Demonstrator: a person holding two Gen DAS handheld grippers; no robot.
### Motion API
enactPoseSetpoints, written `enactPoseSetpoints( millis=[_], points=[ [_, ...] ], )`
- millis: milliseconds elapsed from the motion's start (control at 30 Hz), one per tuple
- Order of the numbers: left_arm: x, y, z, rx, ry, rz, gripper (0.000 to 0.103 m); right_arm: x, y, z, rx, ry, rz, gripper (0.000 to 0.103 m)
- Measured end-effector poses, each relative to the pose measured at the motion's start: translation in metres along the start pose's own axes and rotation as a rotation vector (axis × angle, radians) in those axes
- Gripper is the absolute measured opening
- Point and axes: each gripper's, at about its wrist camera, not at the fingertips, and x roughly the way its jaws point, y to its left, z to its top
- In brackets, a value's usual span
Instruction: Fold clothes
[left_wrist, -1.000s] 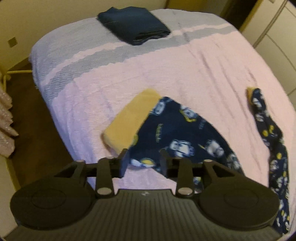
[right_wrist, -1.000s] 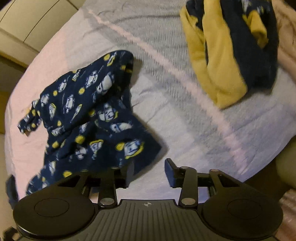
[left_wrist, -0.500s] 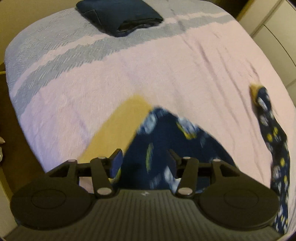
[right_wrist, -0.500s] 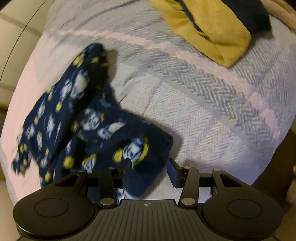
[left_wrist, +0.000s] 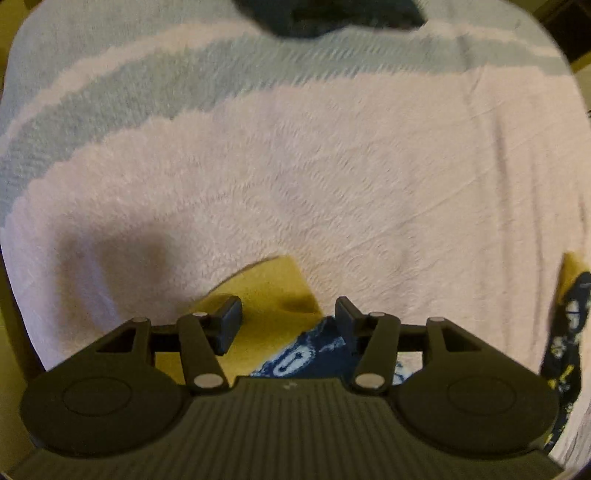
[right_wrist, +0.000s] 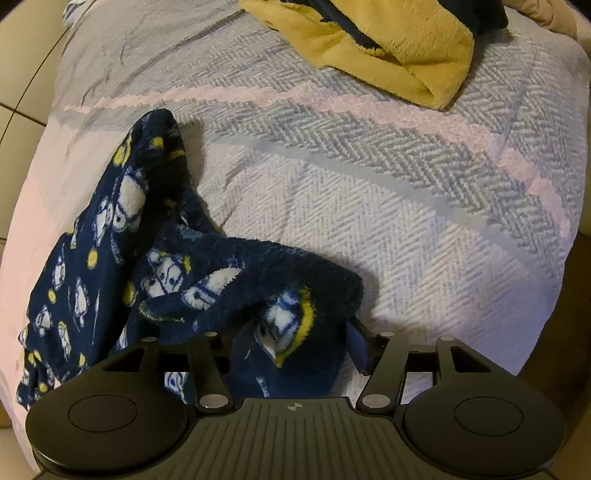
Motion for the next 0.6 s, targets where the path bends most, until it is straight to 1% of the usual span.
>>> enactPoseSetpoints(
  millis=[67,100,133,167,200,233,267,300,400,467,500,600],
  points=[
    [0.011,-0.004,0.001,0.007,0.025,0.043,0.047,0.008,0.000,0.002,0.005,0.007,-0.015,0.059],
    [0.013,-0.007,0.001,0.020,0.018,0.059,0.023,0.012,0.000,0.002,0.004,0.014,-0.023,0.059],
    [0.012,-0.010,0.000,0.042,0.001,0.072,0.006,0.016,0.000,0.004,-0.001,0.020,-0.038,0.055],
    [0.008,-0.015,-0.001,0.078,-0.020,0.066,0.005,0.018,0.001,0.004,-0.007,0.027,-0.064,0.023],
    [0.000,-0.021,-0.002,0.124,-0.043,0.036,0.004,0.017,0.001,0.007,-0.003,0.030,-0.063,0.005],
    [-0.011,-0.027,-0.003,0.174,-0.074,-0.009,0.004,0.016,0.002,0.009,0.002,0.032,-0.060,0.004],
    [-0.028,-0.034,-0.003,0.226,-0.114,-0.065,0.004,0.010,0.004,0.012,-0.004,0.014,-0.041,0.003],
    [-0.047,-0.037,-0.001,0.253,-0.149,-0.123,0.004,0.001,0.007,0.016,-0.024,-0.015,-0.008,0.003],
    [-0.115,-0.028,0.009,0.238,-0.237,-0.350,0.004,-0.040,0.015,0.034,-0.032,-0.088,0.139,0.002],
    [-0.159,-0.011,0.012,0.242,-0.295,-0.453,0.004,-0.069,0.020,0.043,-0.057,-0.116,0.219,0.002],
    [-0.178,0.002,0.012,0.247,-0.332,-0.476,0.004,-0.080,0.019,0.044,-0.066,-0.120,0.238,0.002],
    [-0.209,0.050,0.006,0.230,-0.400,-0.513,0.004,-0.110,0.015,0.046,-0.094,-0.131,0.292,0.002]
  ],
)
